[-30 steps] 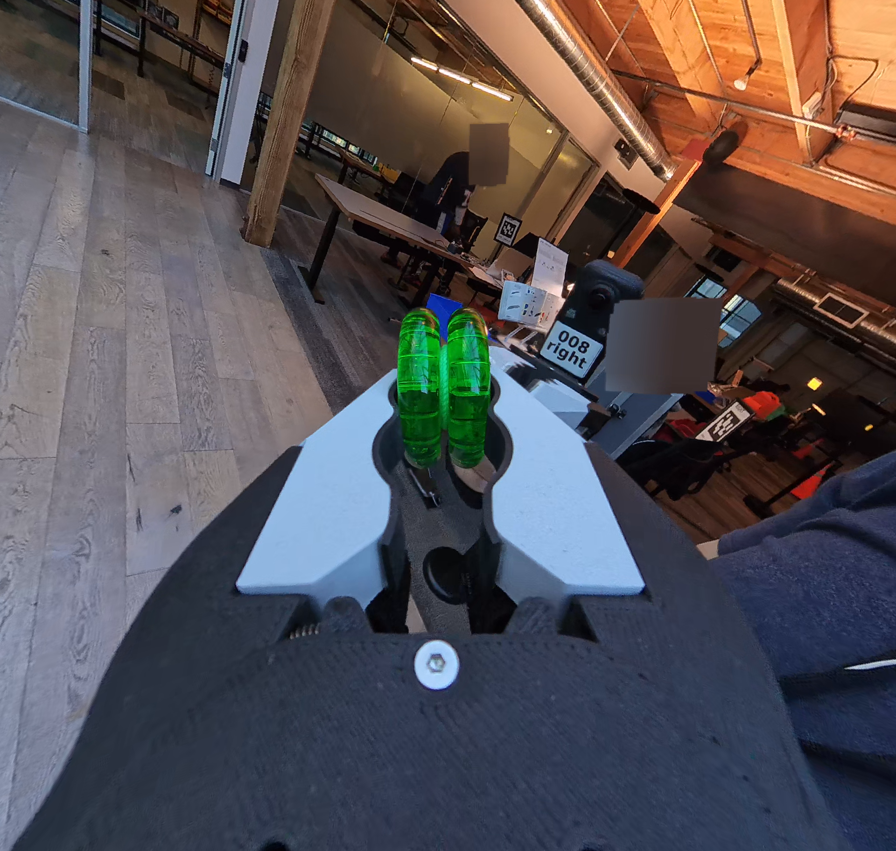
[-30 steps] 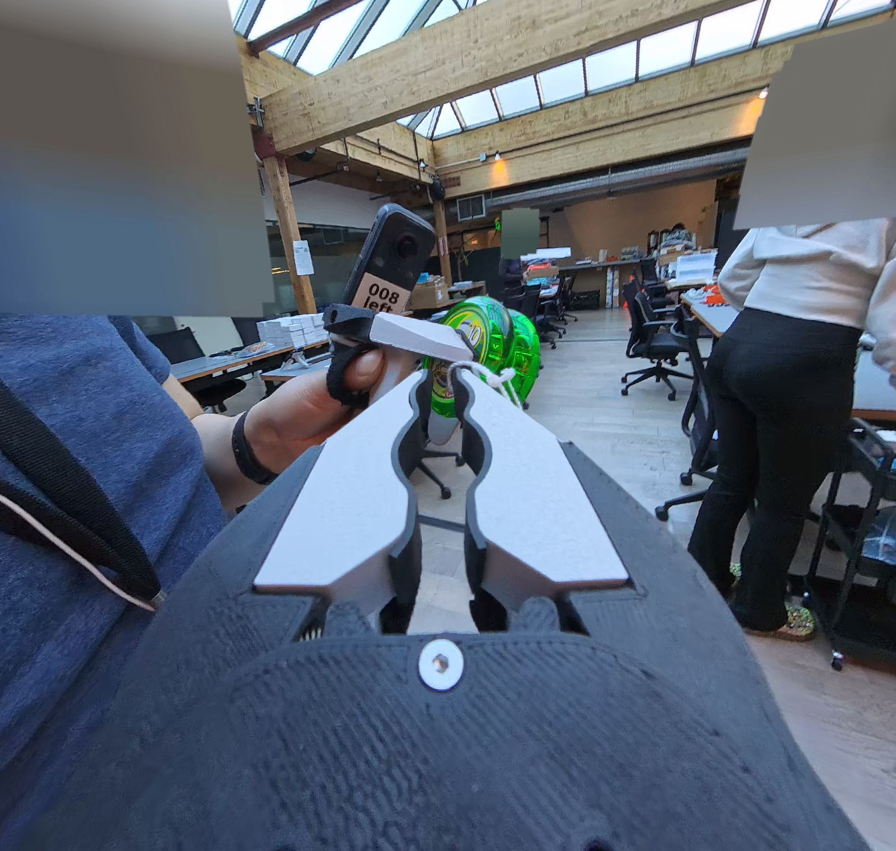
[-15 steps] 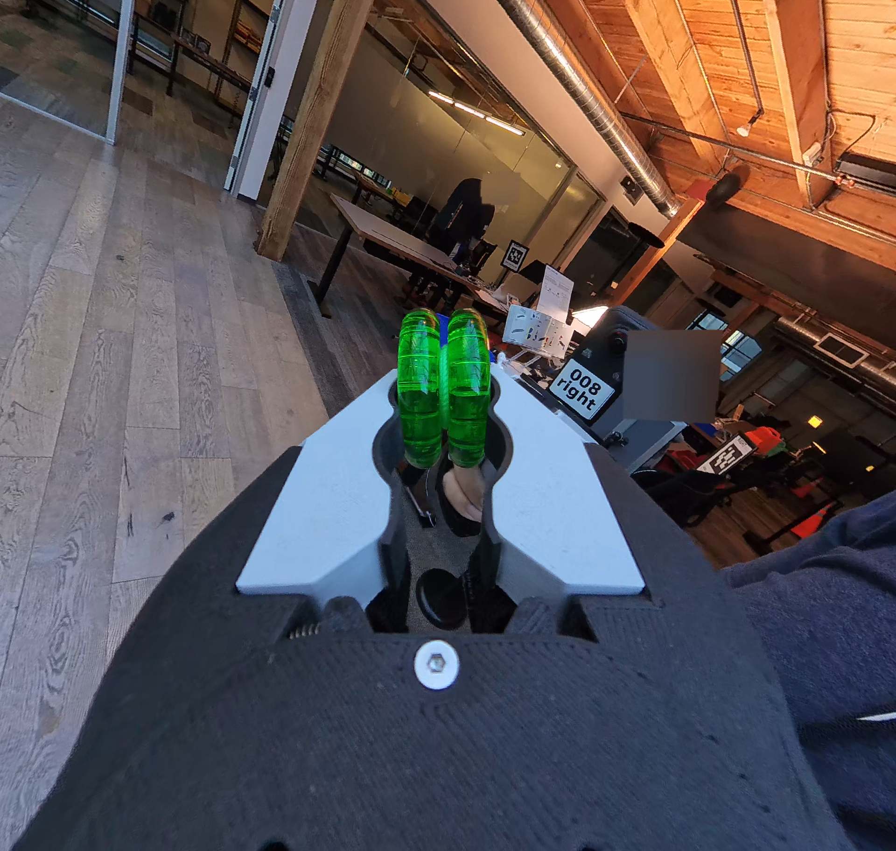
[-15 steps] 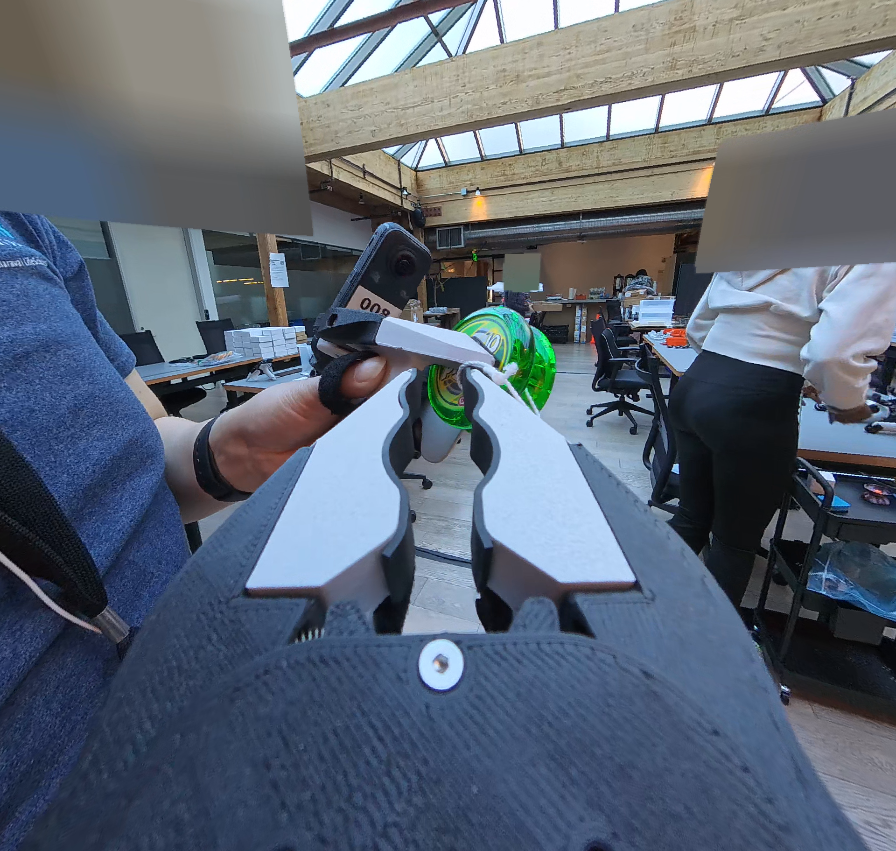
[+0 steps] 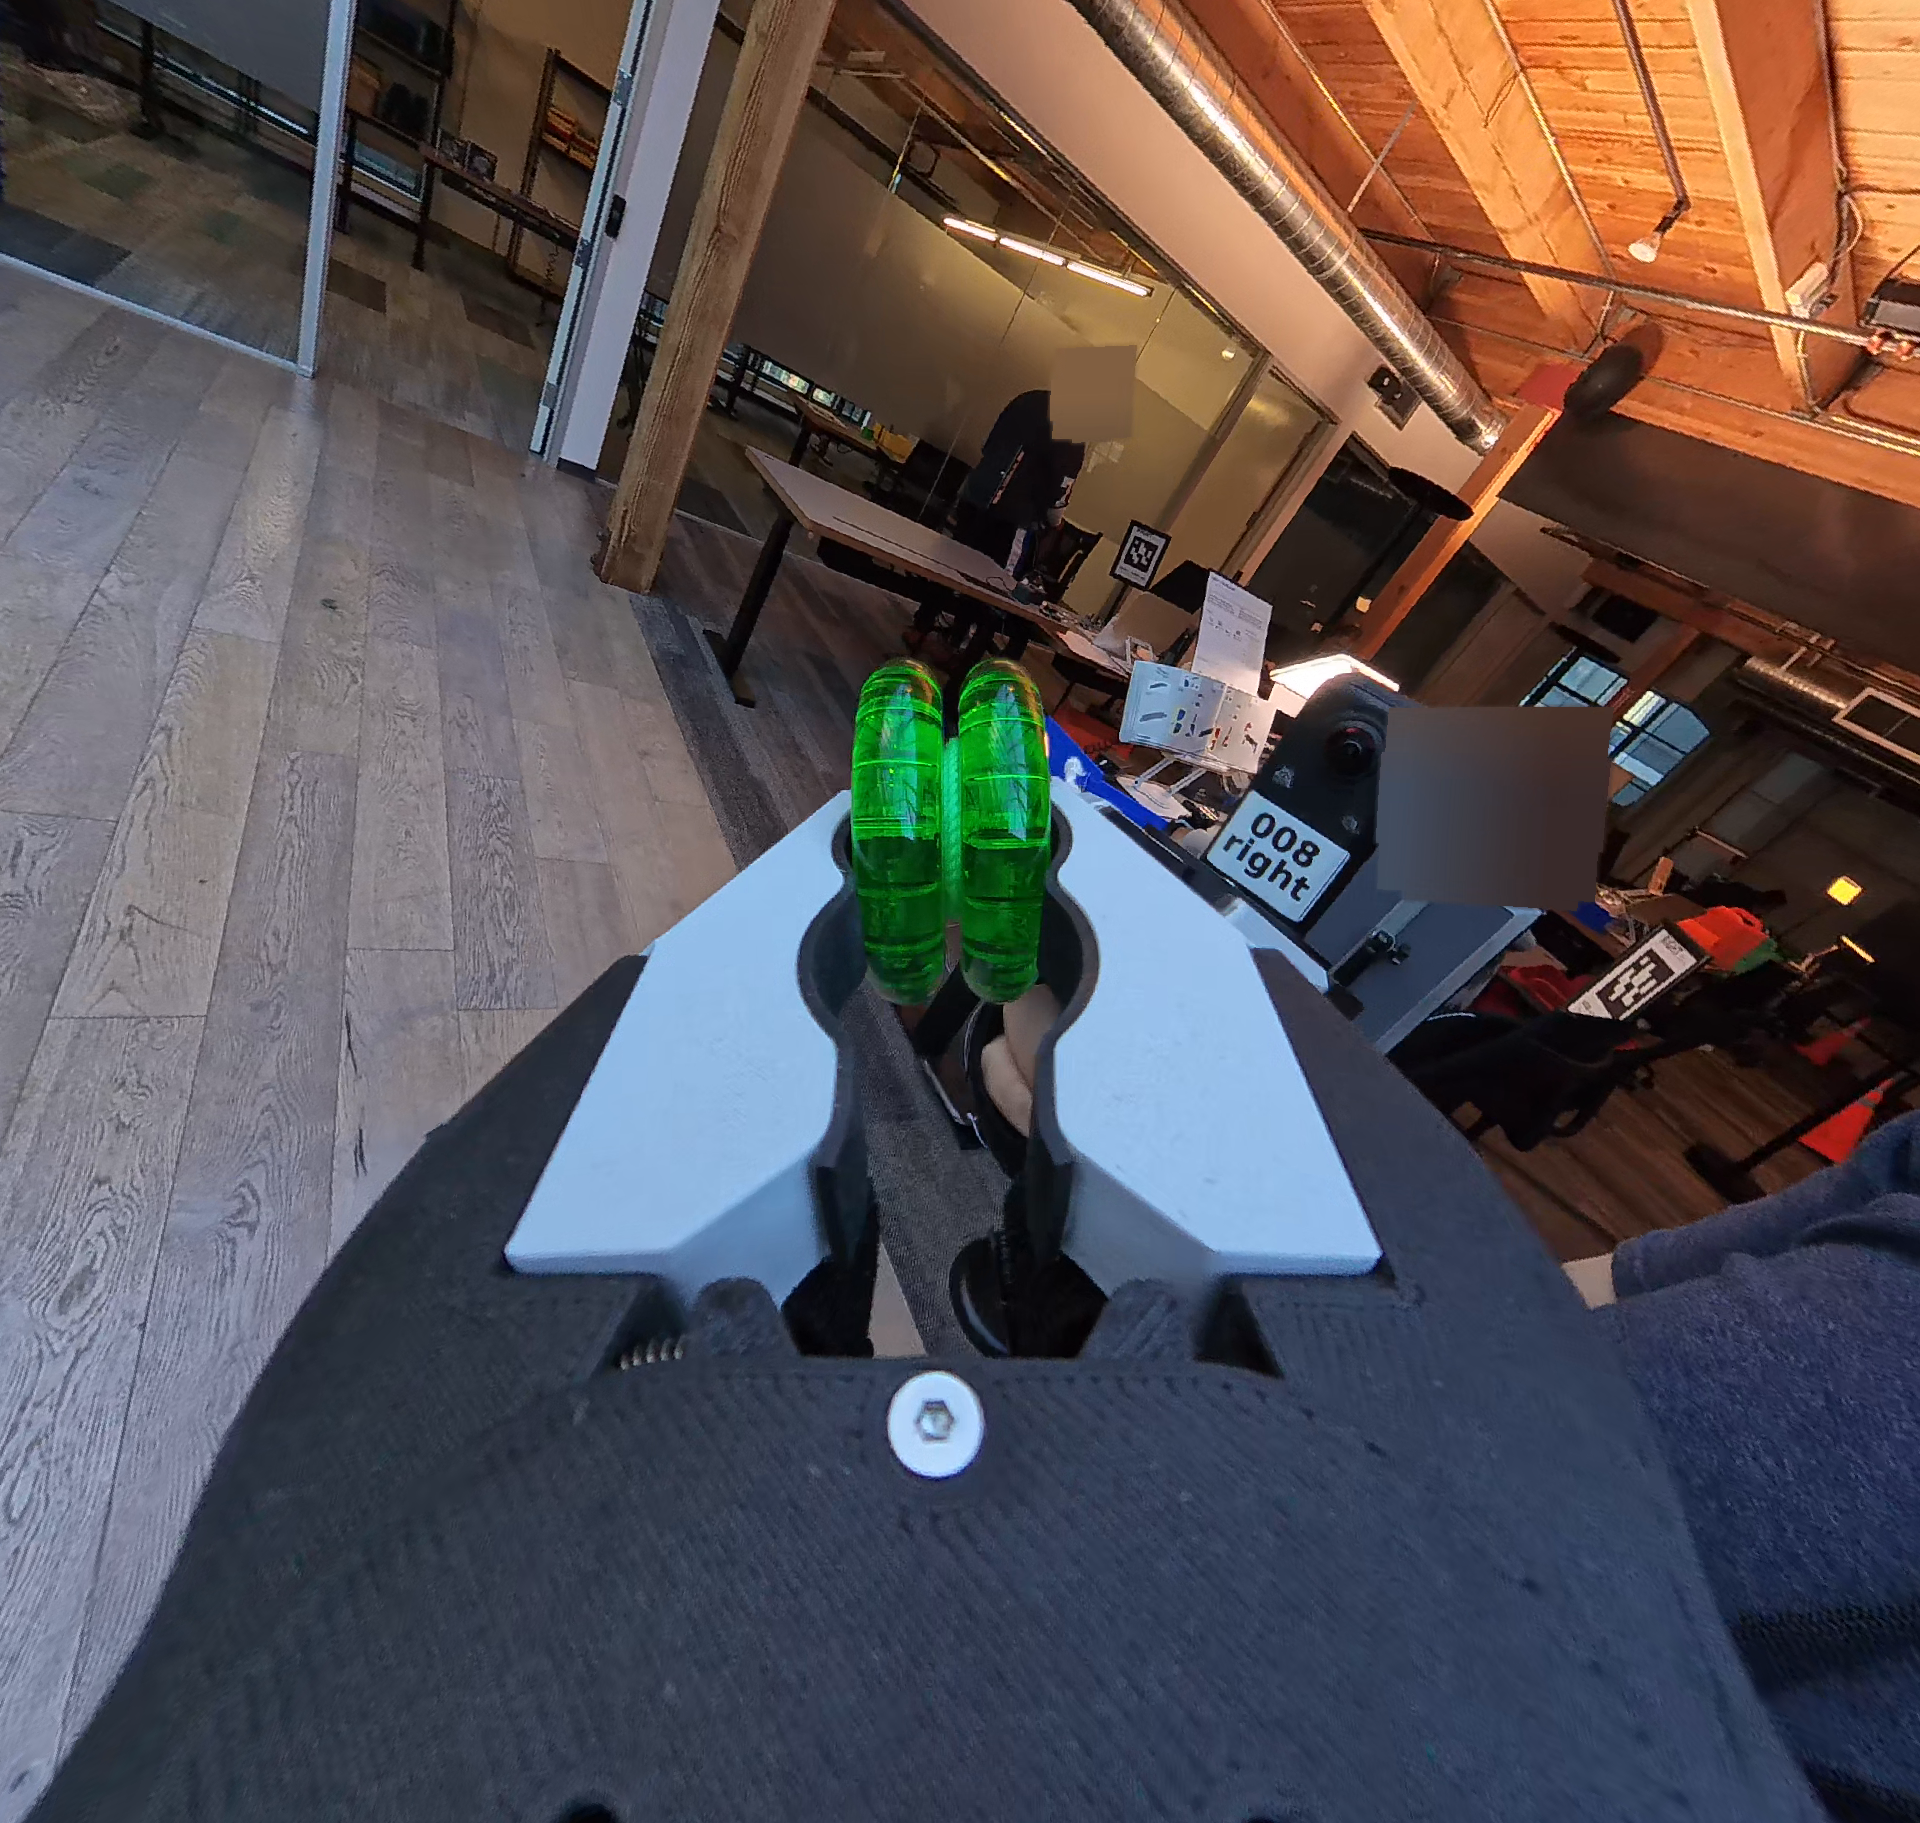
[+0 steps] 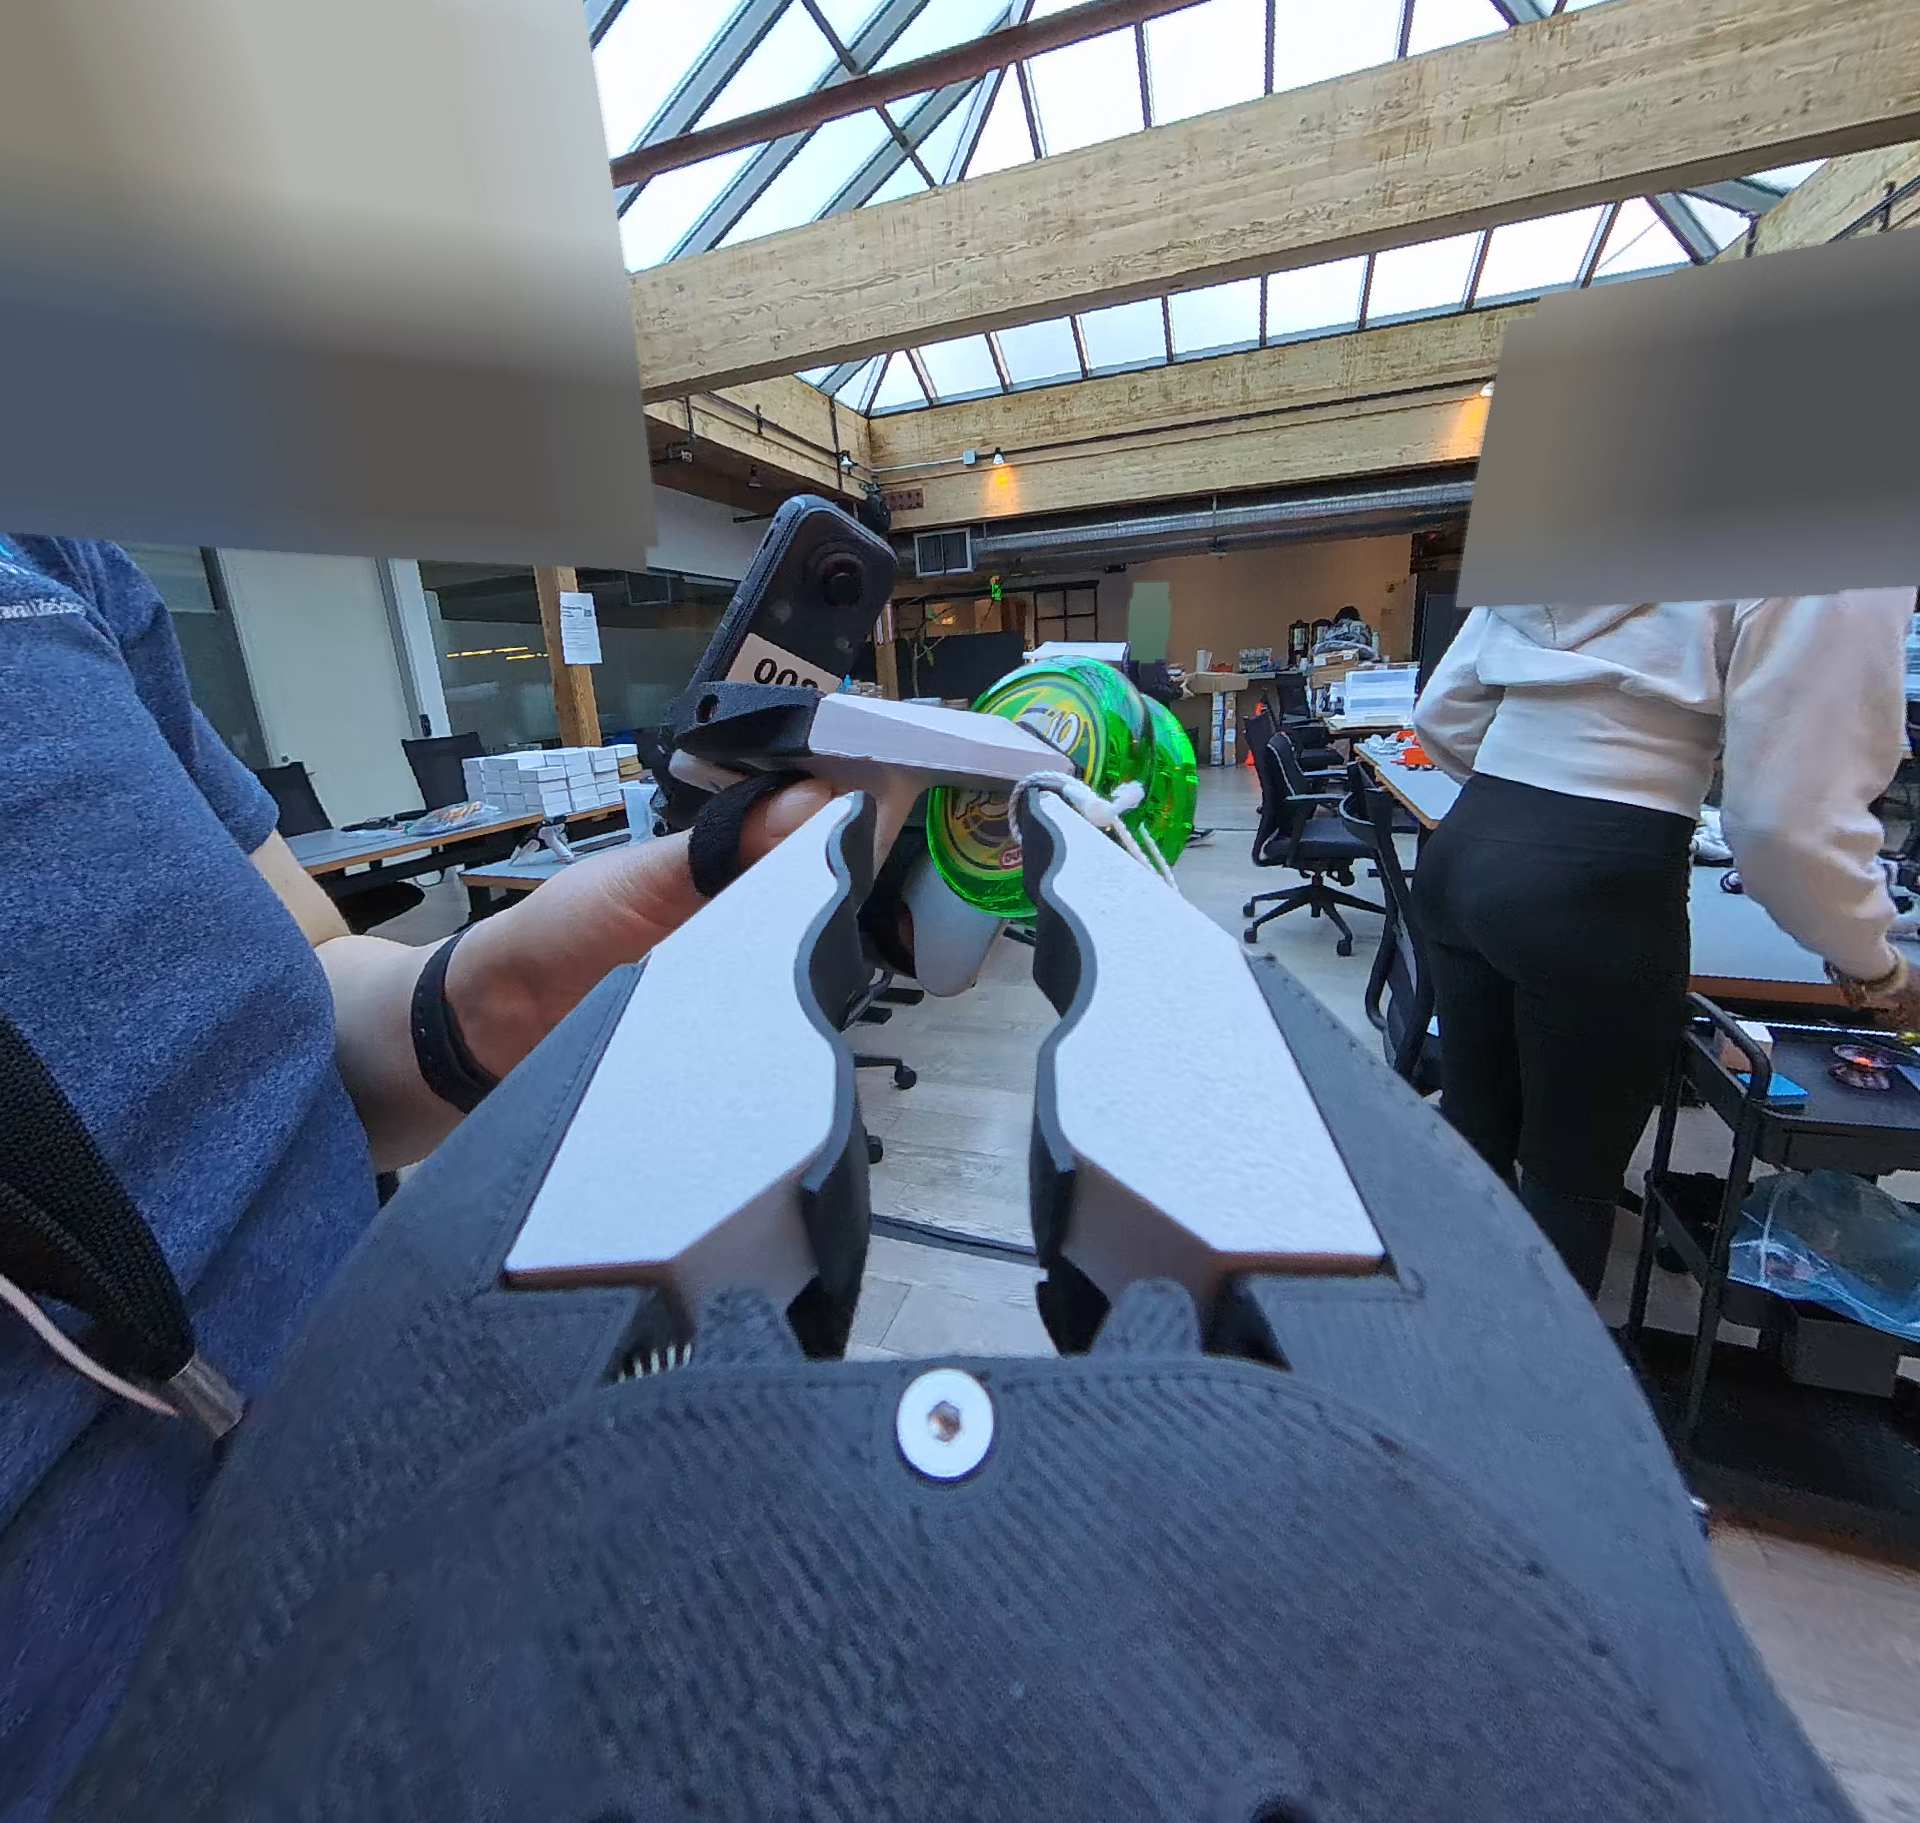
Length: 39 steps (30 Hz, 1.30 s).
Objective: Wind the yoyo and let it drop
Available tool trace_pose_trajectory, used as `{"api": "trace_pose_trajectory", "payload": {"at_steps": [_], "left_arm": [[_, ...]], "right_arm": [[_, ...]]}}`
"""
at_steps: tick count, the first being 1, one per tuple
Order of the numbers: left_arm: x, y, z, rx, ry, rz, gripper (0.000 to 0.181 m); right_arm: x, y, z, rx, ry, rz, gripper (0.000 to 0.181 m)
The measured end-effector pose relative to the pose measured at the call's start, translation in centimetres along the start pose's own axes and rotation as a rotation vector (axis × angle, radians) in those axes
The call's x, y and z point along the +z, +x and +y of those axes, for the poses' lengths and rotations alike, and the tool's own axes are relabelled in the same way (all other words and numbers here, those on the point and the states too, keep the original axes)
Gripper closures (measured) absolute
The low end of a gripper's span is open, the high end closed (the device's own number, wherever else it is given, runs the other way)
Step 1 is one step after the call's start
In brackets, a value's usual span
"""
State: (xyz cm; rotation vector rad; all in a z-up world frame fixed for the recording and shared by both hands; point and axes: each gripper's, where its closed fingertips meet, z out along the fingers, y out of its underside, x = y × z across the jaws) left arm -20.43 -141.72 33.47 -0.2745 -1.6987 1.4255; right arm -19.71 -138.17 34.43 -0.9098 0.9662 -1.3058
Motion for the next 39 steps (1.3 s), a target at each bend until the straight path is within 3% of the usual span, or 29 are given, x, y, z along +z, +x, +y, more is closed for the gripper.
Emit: {"api": "trace_pose_trajectory", "payload": {"at_steps": [11,27,39], "left_arm": [[-0.4,-1.4,-1.5,-0.016,0.097,-0.055,0.154],[-0.5,-1.9,-2.8,0.007,0.15,-0.079,0.154],[0.6,-0.6,-2.2,0.071,0.103,-0.046,0.155]], "right_arm": [[1.8,0.1,0.4,-0.204,-0.031,0.135,0.123],[2.5,0.9,-0.4,-0.208,0.019,0.173,0.112],[1.6,1.8,-2.0,-0.062,0.151,0.152,0.112]]}}
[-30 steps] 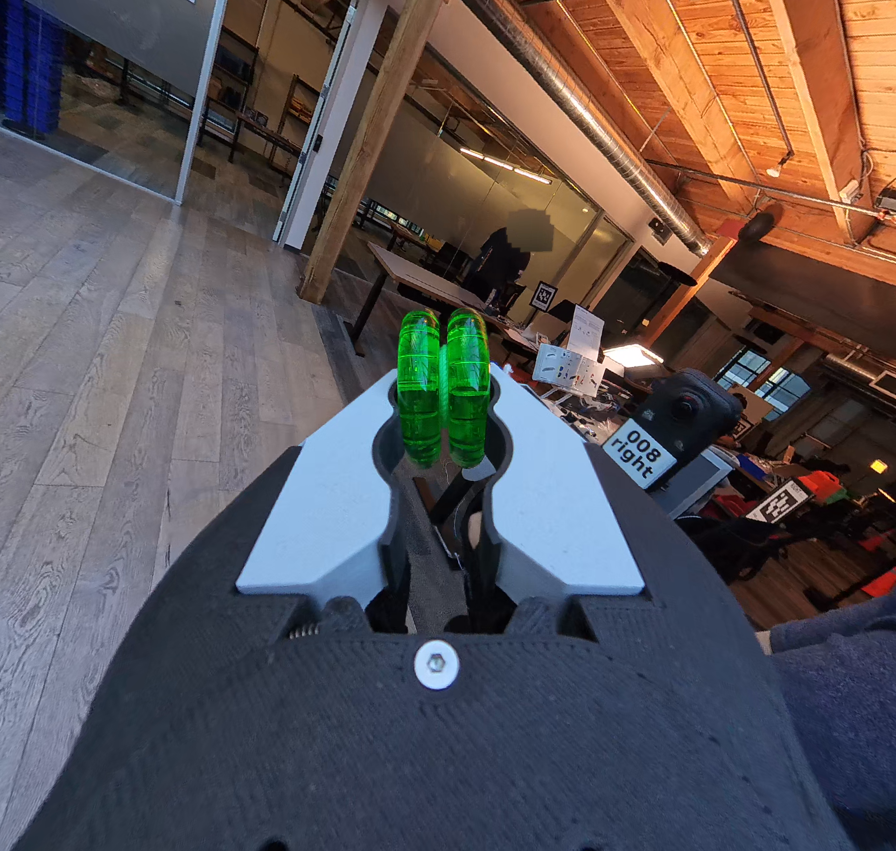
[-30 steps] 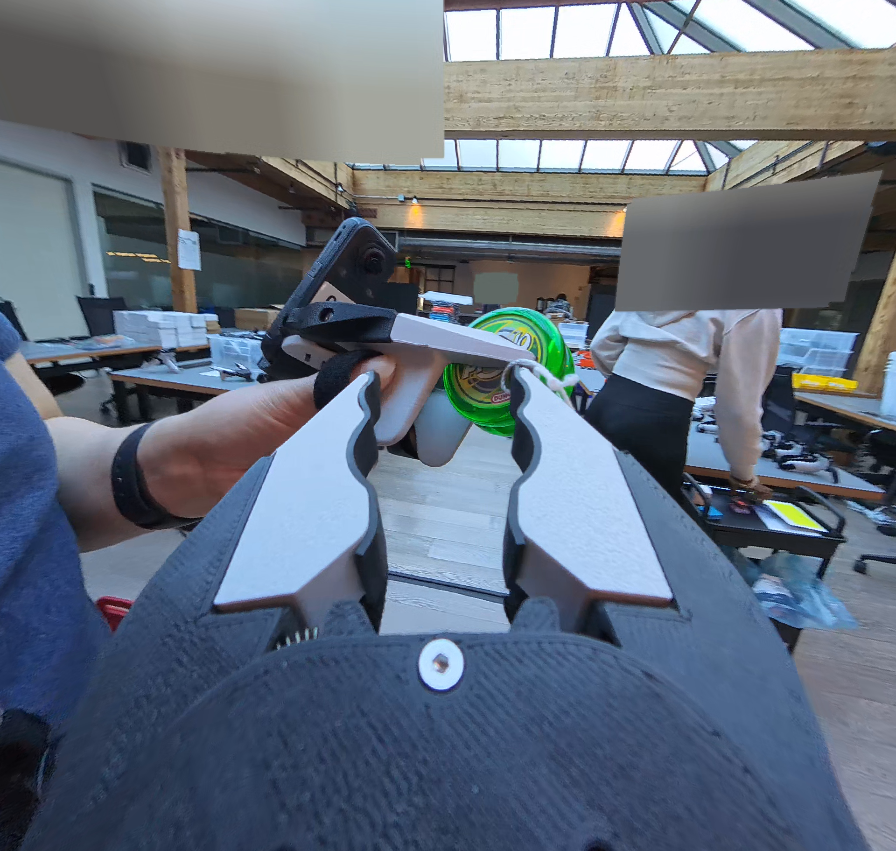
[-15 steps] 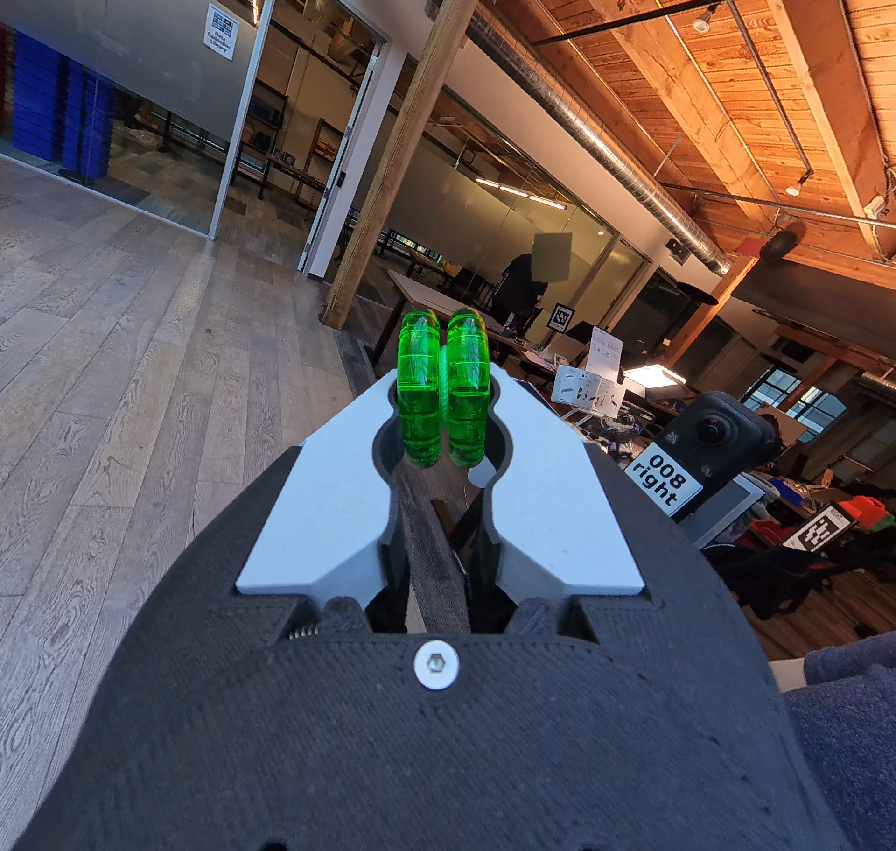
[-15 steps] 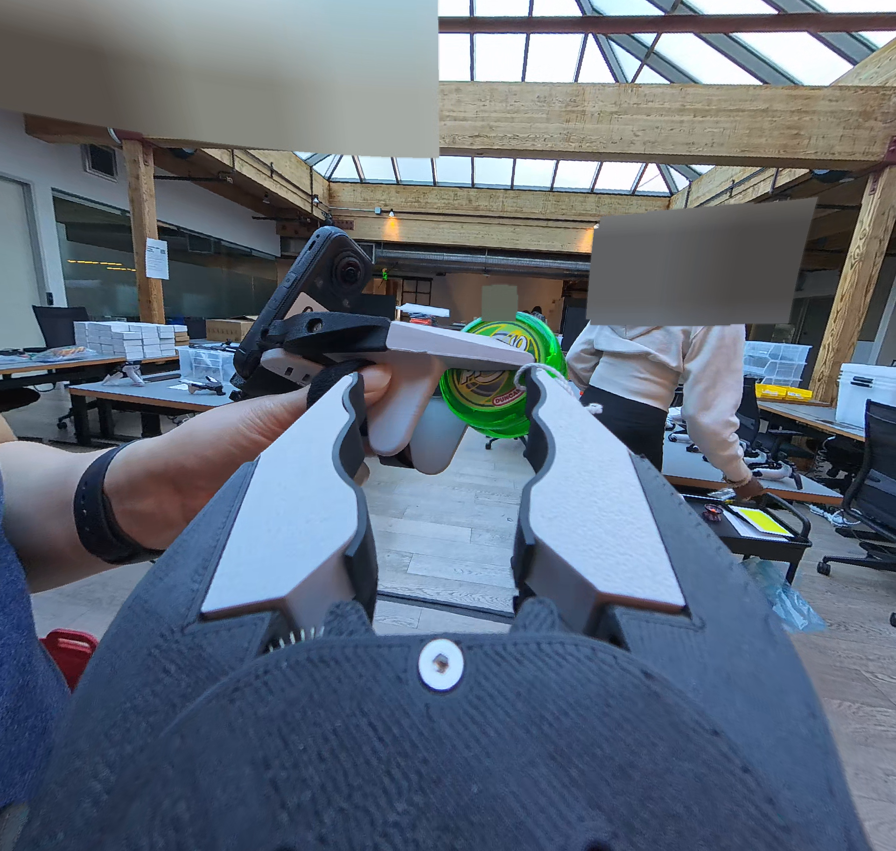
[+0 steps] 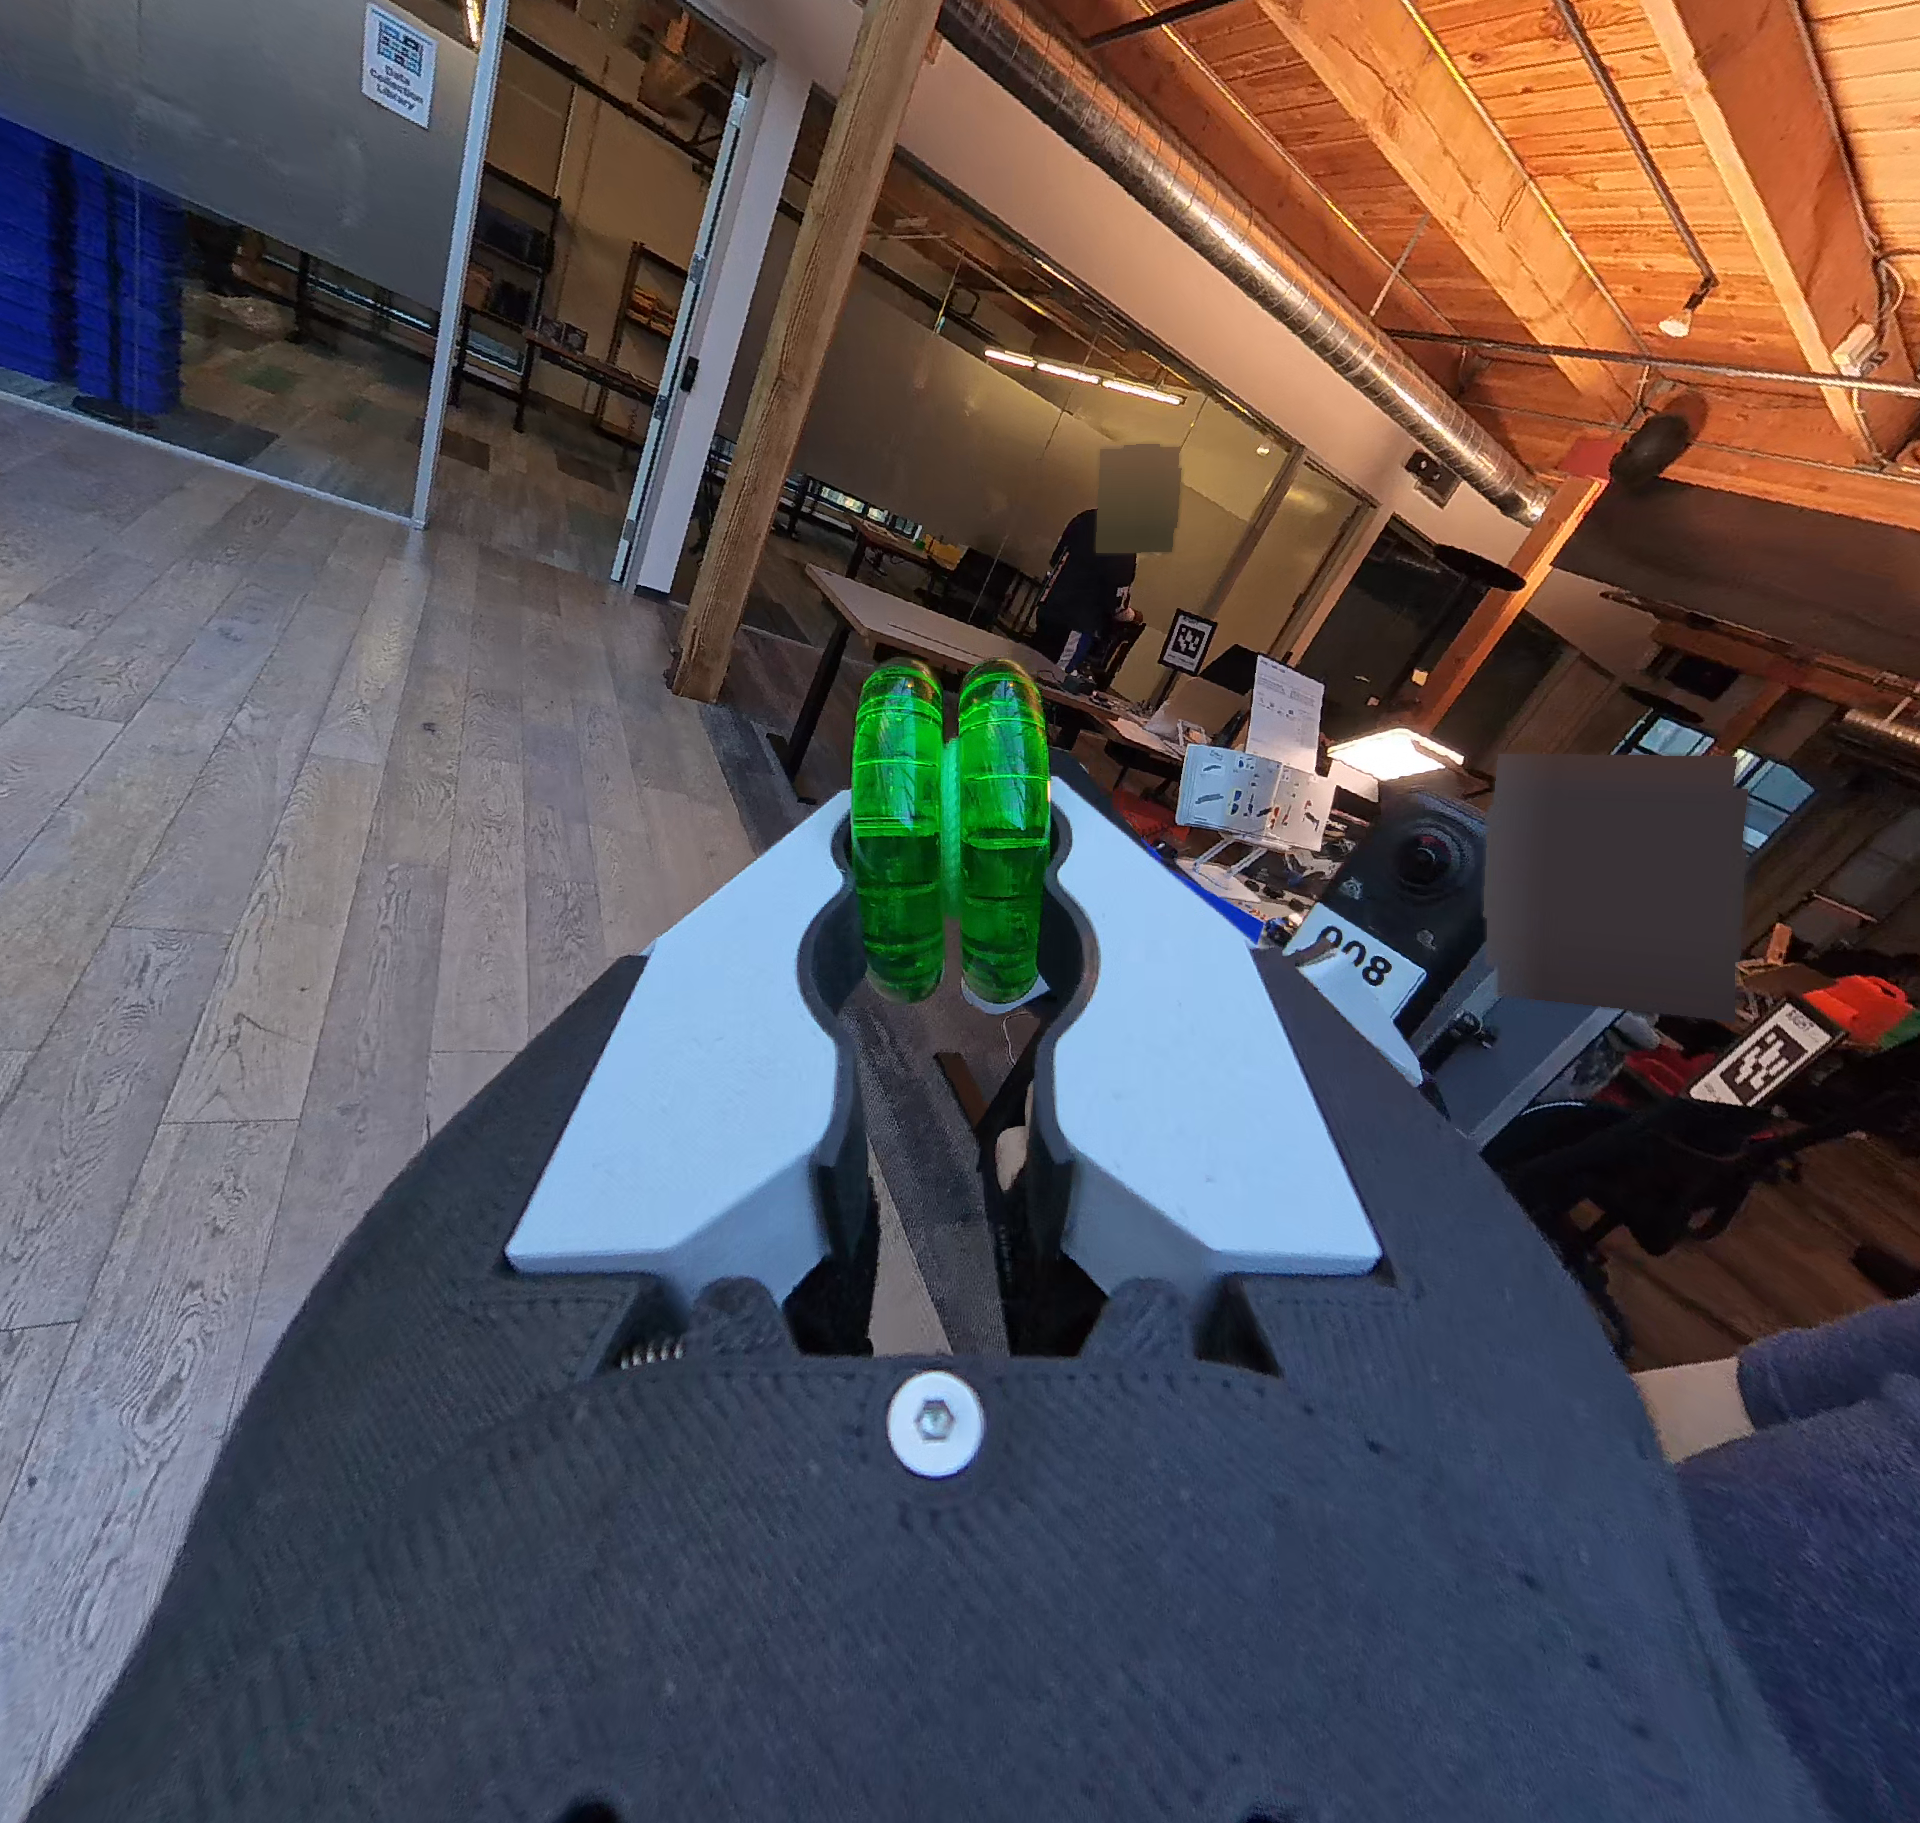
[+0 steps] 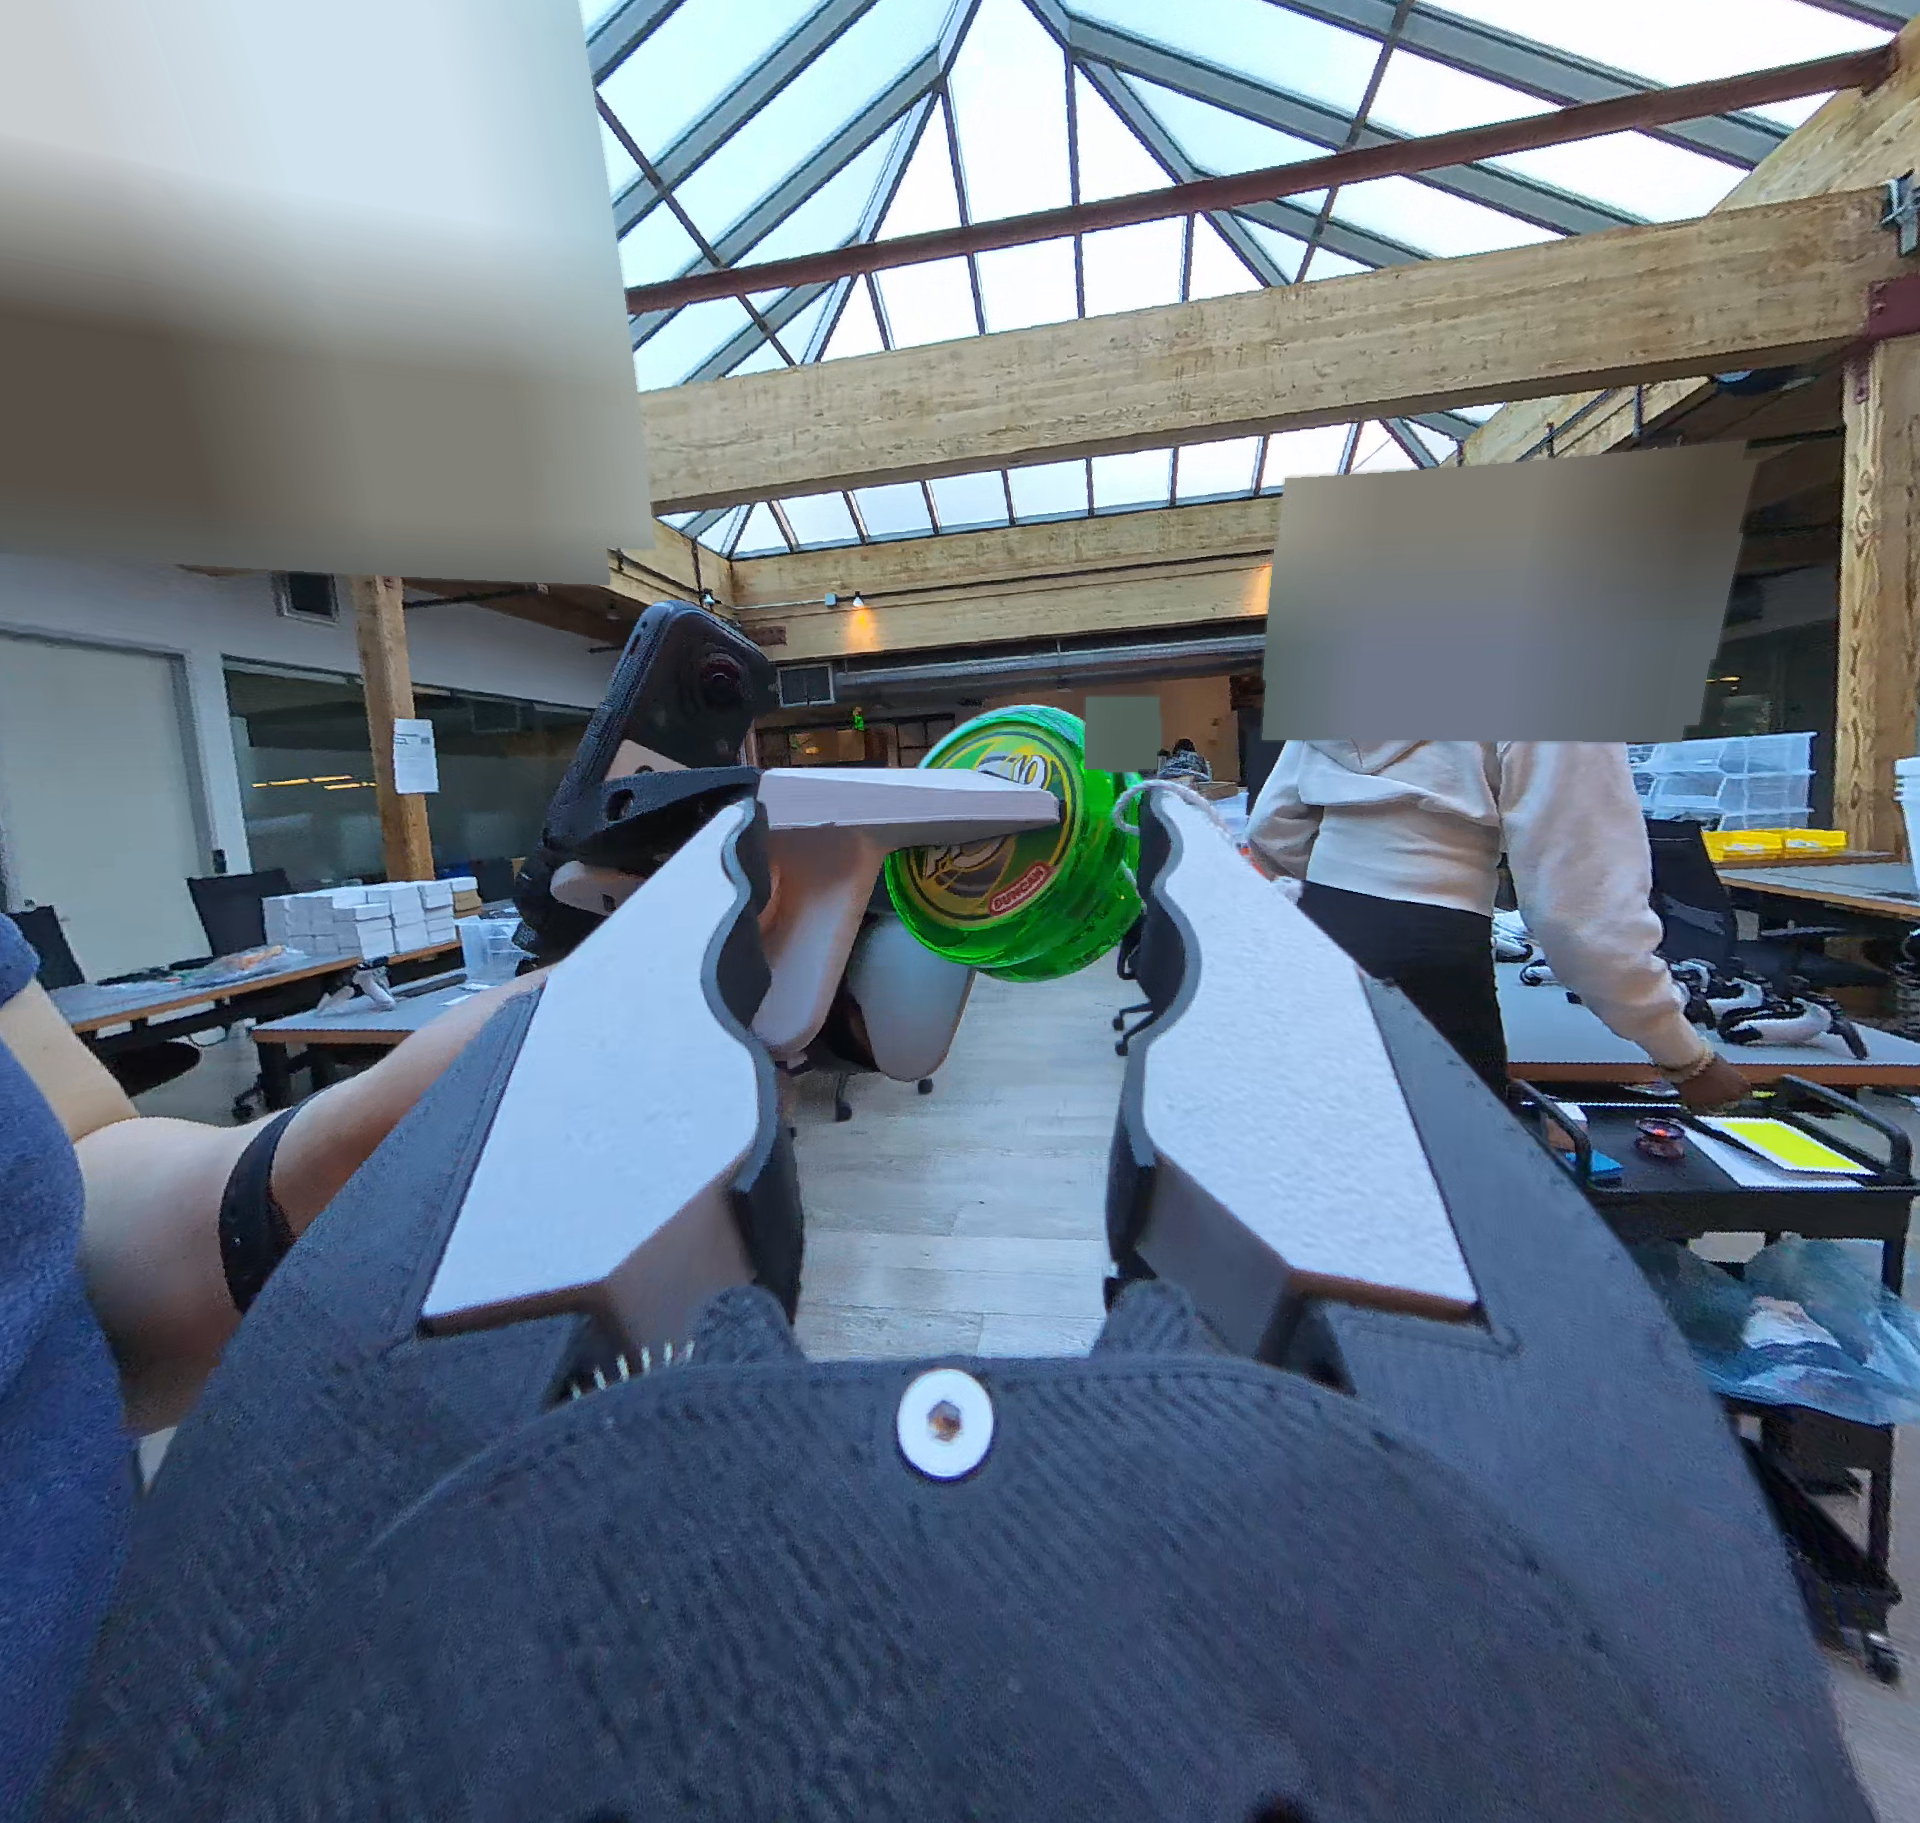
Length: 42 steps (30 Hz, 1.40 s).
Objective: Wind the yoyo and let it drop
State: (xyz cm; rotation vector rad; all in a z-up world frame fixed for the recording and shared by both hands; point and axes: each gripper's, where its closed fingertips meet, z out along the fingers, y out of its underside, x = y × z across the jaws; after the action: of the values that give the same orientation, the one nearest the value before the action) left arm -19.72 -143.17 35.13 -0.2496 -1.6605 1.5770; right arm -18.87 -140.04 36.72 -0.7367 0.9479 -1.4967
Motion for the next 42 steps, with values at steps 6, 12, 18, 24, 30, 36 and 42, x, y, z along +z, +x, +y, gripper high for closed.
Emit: {"api": "trace_pose_trajectory", "payload": {"at_steps": [6,12,18,24,30,36,42], "left_arm": [[-0.1,0.0,0.2,-0.002,-0.002,-0.007,0.155],[0.0,0.1,1.1,0.033,-0.047,-0.015,0.155],[-0.1,0.2,1.8,0.077,-0.092,-0.02,0.154],[-0.3,0.5,2.6,0.049,-0.142,0.023,0.154],[-0.4,1.1,3.1,0.072,-0.173,0.048,0.154],[-0.2,1.6,3.6,0.09,-0.211,0.07,0.154],[-0.1,1.4,4.2,0.132,-0.253,0.059,0.154]], "right_arm": [[-0.3,-0.4,0.4,0.005,-0.005,-0.017,0.112],[-0.4,-0.3,0.9,-0.013,-0.035,-0.011,0.11],[-0.7,-0.5,1.4,0.003,-0.047,-0.025,0.111],[-1.7,-0.1,1.0,0.223,-0.003,-0.105,0.127],[-2.7,0.6,0.4,0.569,0.096,-0.218,0.141],[-3.5,1.6,0.5,0.859,0.228,-0.298,0.156],[-3.8,2.1,1.2,0.98,0.264,-0.313,0.166]]}}
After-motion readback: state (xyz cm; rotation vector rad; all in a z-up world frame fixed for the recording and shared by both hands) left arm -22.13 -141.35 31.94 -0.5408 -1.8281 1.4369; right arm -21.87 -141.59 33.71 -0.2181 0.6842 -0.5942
